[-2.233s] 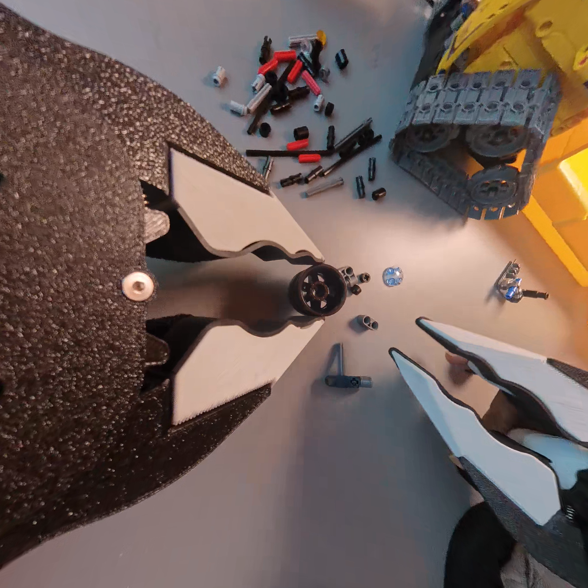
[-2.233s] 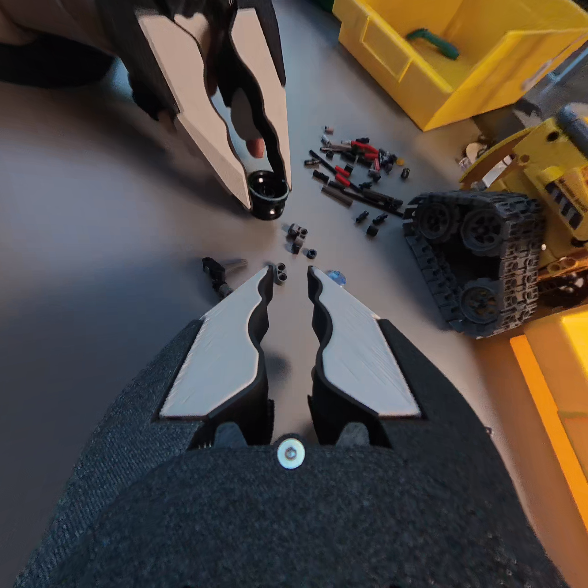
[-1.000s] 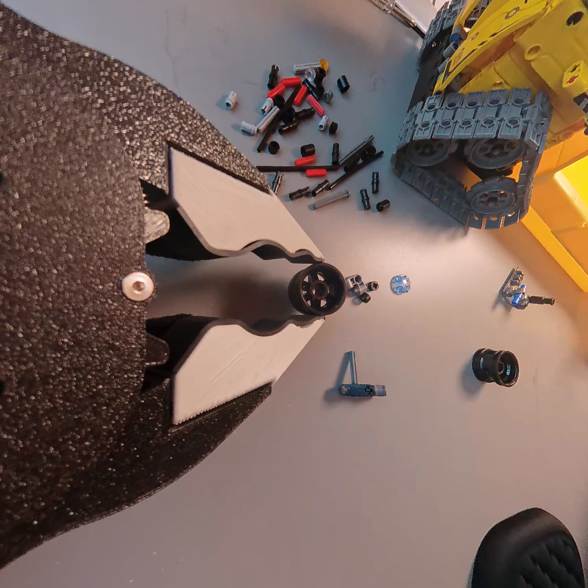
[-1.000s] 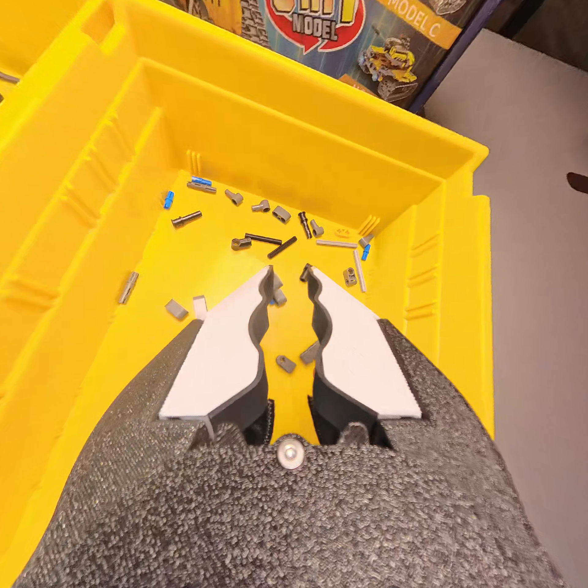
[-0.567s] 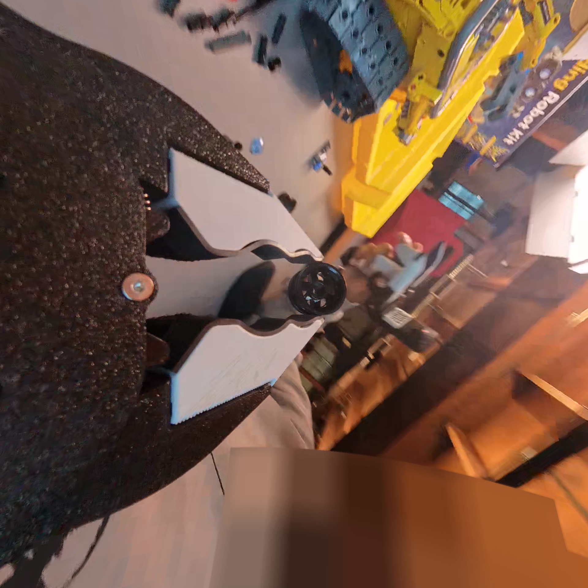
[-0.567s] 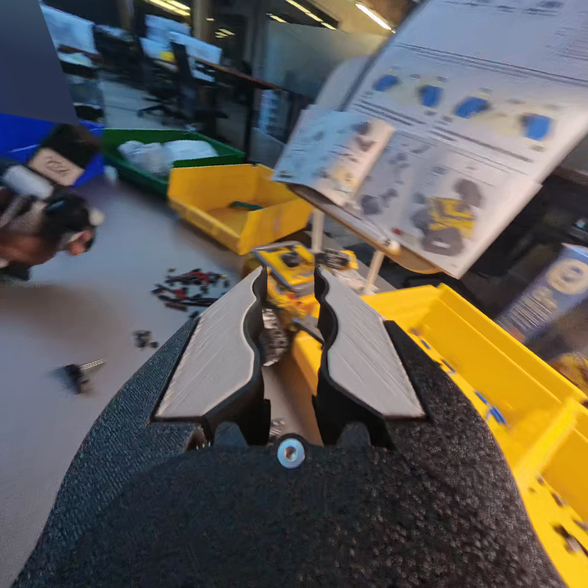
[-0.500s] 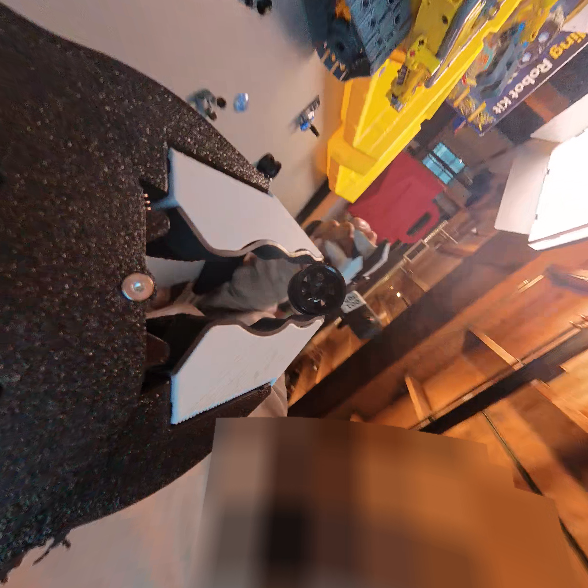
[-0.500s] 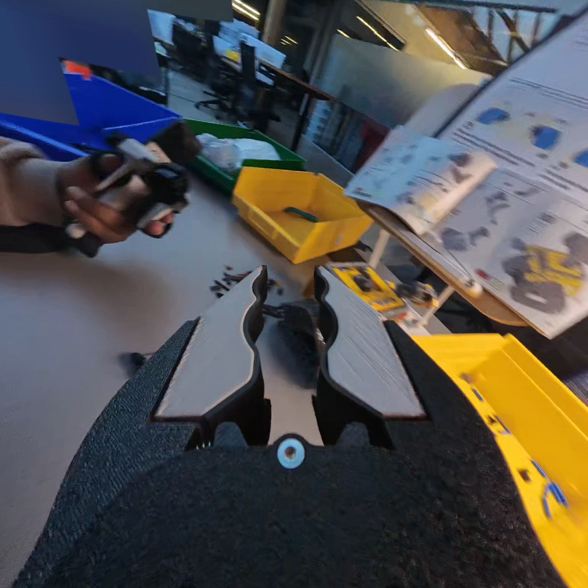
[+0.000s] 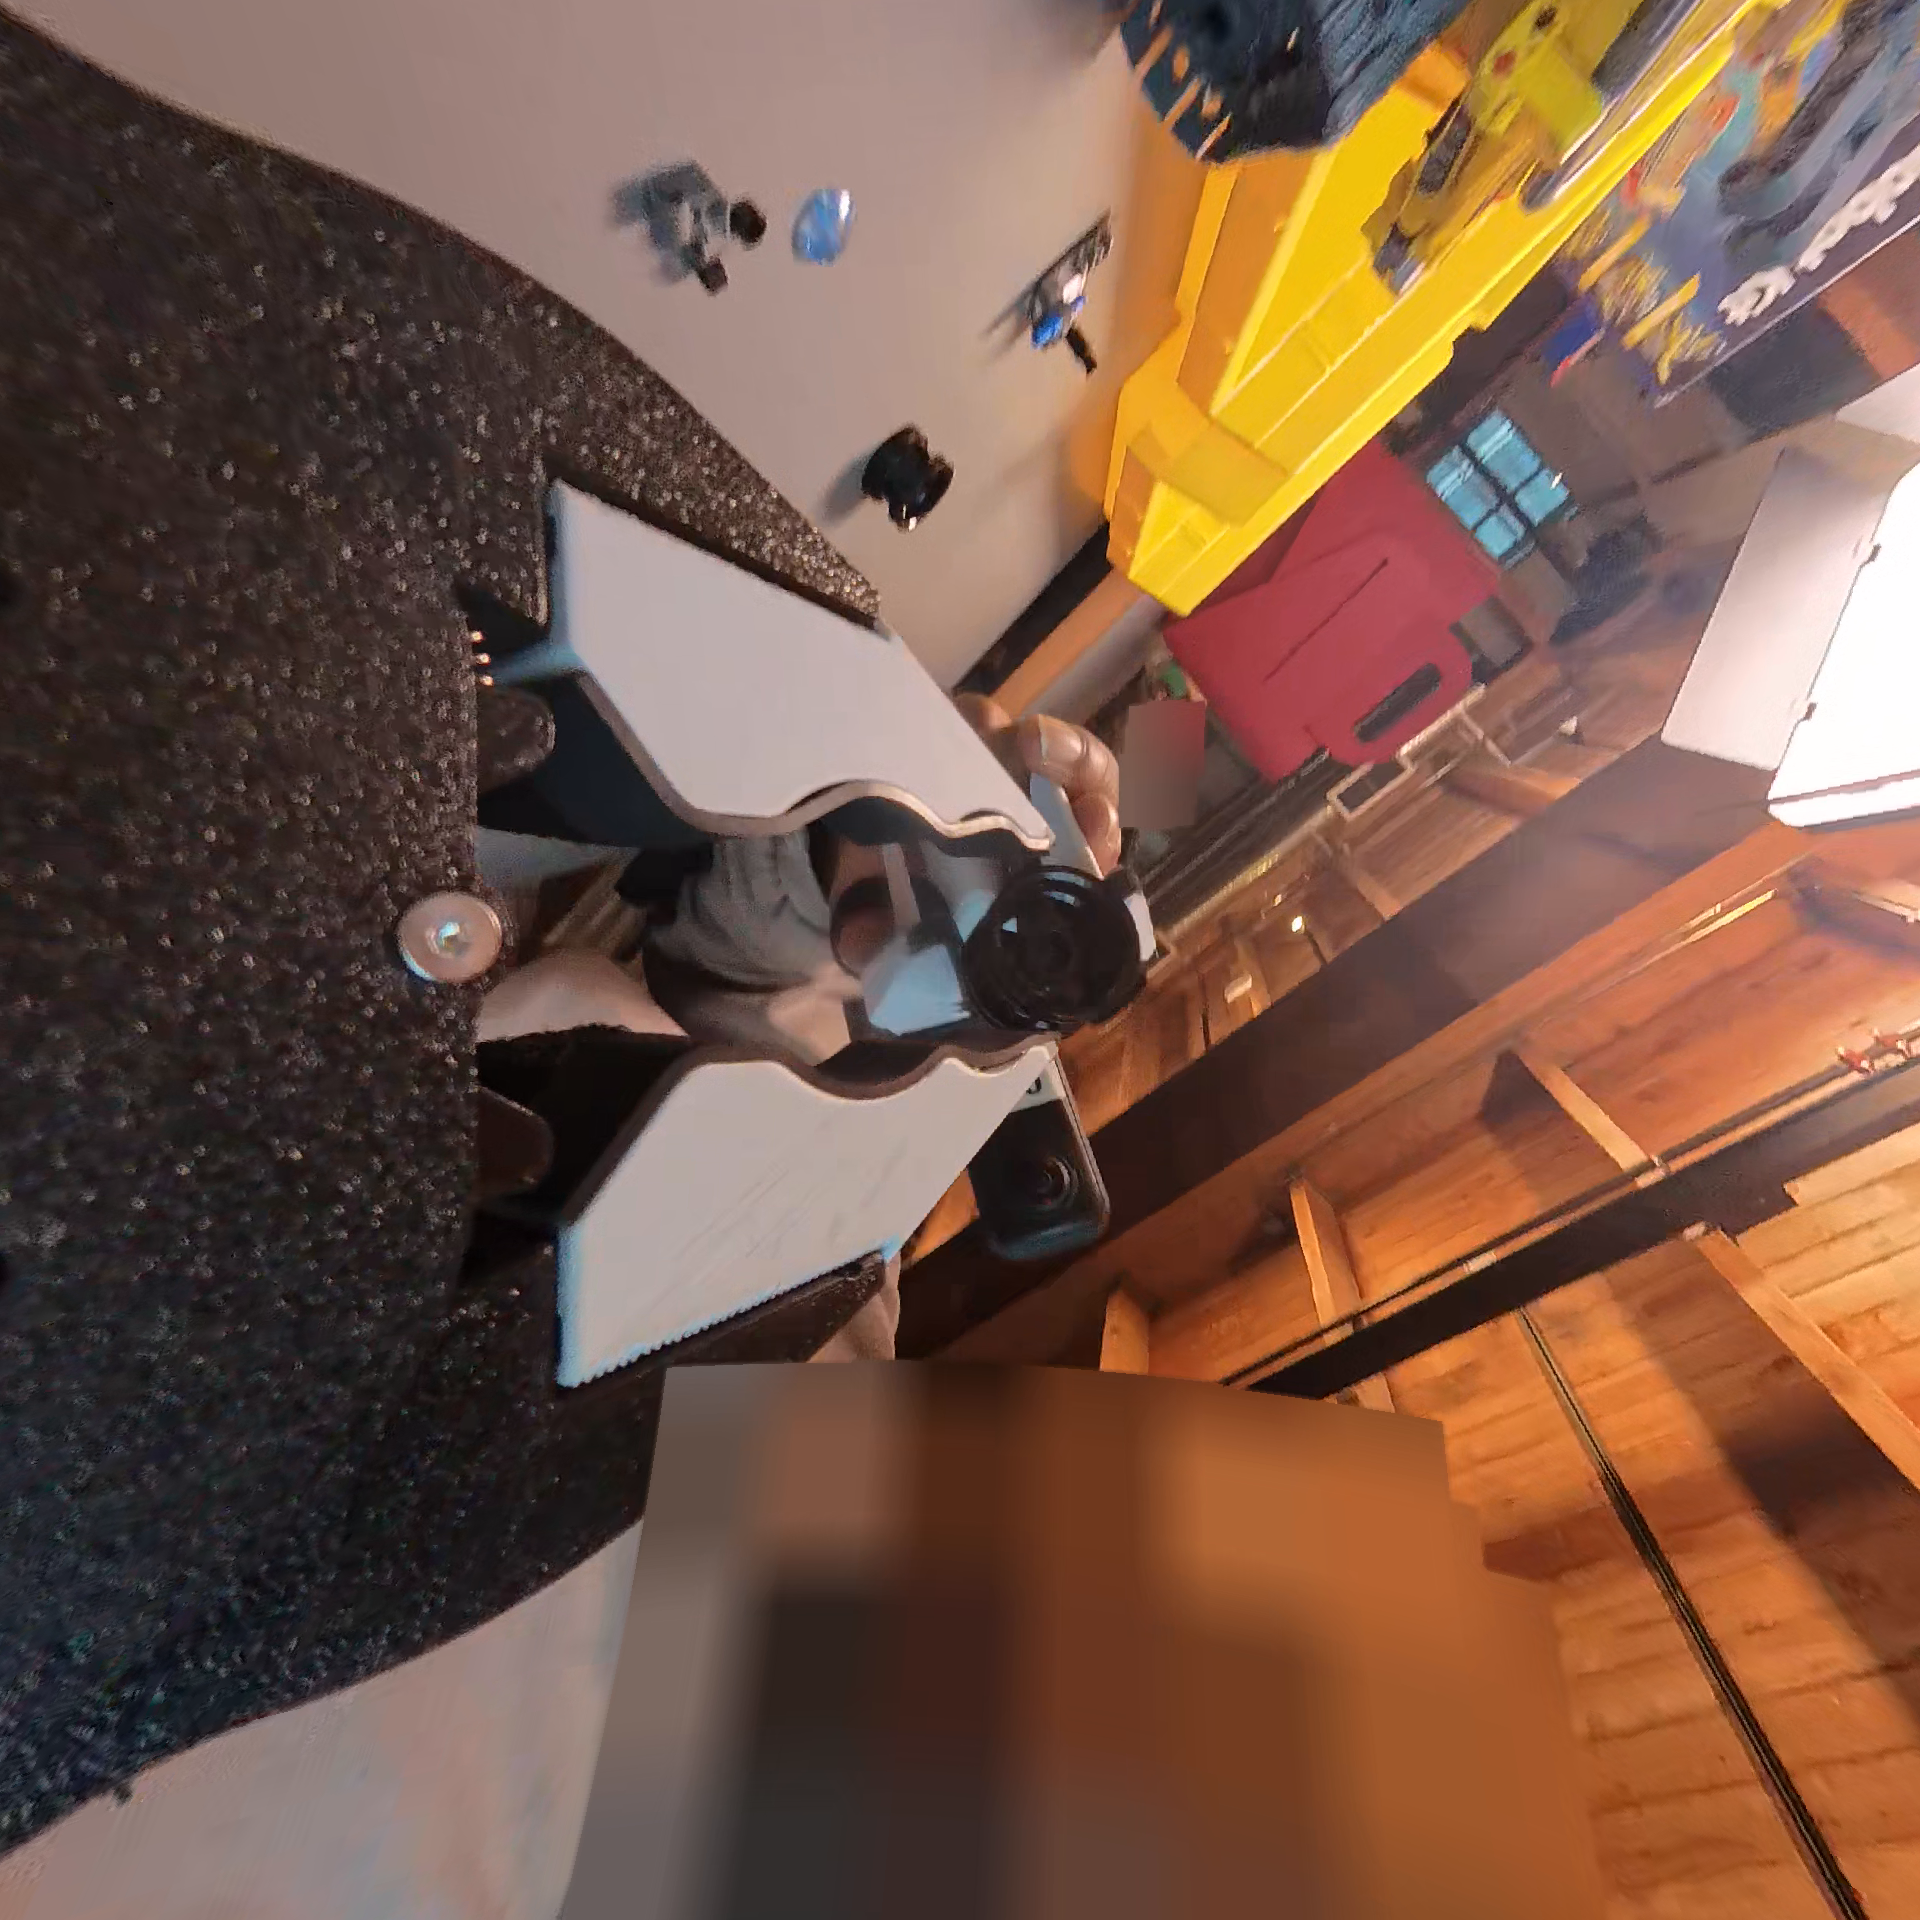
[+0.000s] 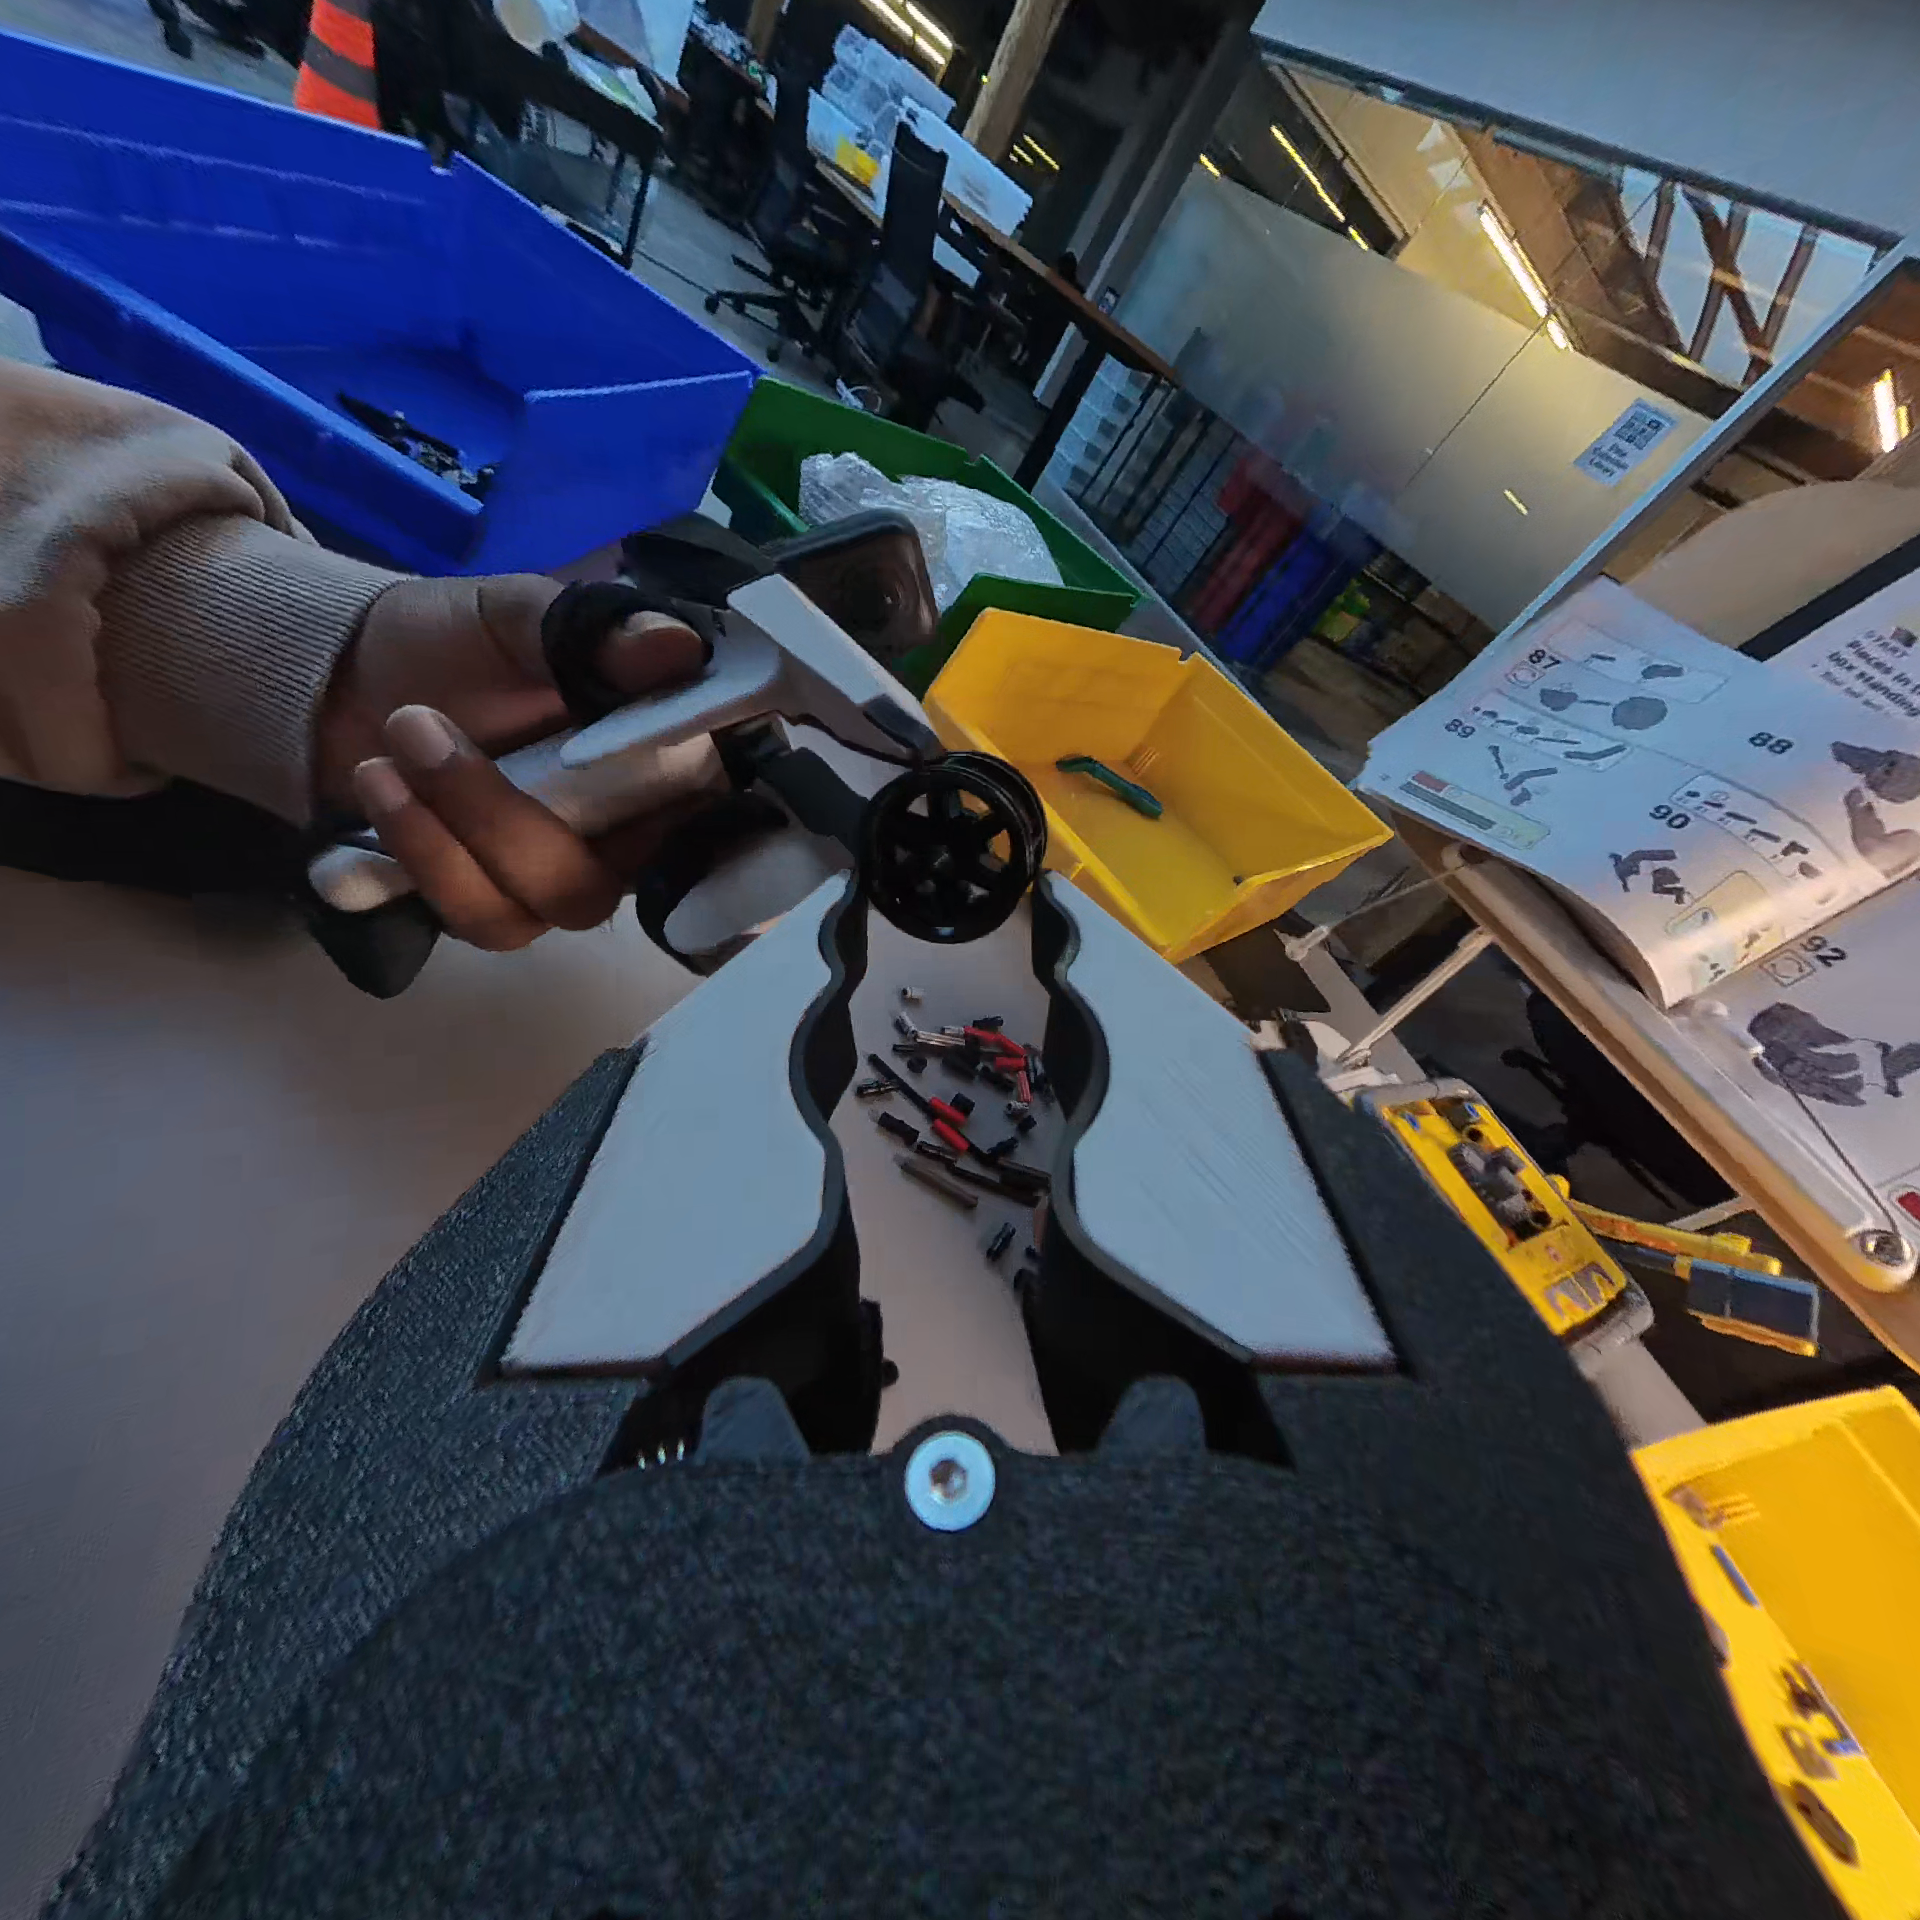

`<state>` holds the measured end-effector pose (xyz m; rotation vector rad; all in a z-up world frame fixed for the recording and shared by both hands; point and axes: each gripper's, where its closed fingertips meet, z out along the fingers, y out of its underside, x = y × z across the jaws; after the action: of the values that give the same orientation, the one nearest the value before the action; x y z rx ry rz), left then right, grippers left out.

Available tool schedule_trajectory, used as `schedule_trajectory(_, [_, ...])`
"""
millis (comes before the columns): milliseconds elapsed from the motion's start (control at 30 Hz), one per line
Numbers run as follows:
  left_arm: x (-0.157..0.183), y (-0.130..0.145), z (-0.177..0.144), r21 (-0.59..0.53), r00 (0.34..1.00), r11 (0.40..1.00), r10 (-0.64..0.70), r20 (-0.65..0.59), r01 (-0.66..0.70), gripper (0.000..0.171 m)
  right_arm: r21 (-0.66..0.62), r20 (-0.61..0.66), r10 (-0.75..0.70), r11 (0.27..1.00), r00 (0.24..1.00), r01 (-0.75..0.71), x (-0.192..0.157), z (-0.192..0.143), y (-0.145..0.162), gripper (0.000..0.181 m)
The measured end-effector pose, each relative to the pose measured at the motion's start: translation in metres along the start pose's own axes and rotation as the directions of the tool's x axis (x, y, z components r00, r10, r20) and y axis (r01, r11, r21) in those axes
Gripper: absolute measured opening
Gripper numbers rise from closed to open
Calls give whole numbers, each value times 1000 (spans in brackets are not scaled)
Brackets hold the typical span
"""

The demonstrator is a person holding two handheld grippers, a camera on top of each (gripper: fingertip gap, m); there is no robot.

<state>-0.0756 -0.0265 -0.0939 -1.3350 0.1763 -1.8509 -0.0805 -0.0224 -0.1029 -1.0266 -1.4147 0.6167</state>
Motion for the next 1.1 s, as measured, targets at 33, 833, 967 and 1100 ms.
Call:
schedule_trajectory(33, [-4, -2, -2, -6, 997, 998, 56, 48, -56, 34, -4, 4, 30, 1000, 1000, -30, 4, -2, 2, 29])
schedule_trajectory(833, [130, -155, -328, -658, -567, 741, 487, 664, -133, 19, -227, 49, 264, 942, 963, -247, 21, -54, 87, 38])
schedule_trajectory(967, [86, -125, -457, -347, -435, 926, 376, 818, 147, 19, -206, 94, 318, 933, 944, -294, 8, -45, 94, 38])
schedule_trajectory(1100, [51, -99, -521, -150, -402, 940, 271, 875, 307, 19, -198, 88, 253, 952, 963, -232, 7, -46, 92, 36])
